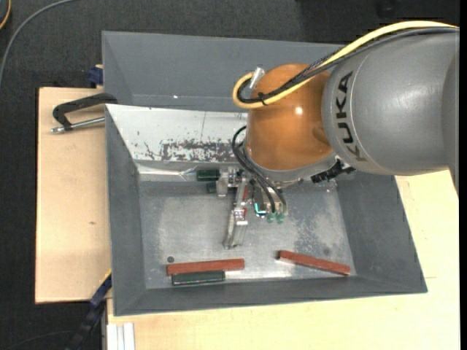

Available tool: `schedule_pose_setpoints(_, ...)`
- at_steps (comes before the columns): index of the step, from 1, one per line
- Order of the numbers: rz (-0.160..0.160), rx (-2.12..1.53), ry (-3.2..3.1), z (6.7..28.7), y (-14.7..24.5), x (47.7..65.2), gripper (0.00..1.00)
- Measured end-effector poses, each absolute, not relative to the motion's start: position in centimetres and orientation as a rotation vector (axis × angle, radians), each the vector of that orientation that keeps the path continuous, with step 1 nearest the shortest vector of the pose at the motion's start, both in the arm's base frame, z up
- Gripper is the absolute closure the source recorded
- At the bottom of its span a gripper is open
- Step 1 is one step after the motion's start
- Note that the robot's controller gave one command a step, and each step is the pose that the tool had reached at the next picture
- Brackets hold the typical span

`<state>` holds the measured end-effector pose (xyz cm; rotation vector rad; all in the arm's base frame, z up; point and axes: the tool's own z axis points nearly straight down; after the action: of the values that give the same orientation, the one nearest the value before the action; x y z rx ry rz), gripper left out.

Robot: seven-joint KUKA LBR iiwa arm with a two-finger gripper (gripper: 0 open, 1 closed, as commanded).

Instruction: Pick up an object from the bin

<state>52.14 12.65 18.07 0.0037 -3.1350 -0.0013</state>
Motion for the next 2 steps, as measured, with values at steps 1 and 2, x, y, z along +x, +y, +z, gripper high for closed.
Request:
schedule_pose_setpoints(1,0.0,-0.069,-3.133,6.7,14.5,48.9,0.0)
schedule_pose_setpoints(2,-0.006,0.012,-3.145,10.1,20.0,49.1,0.0)
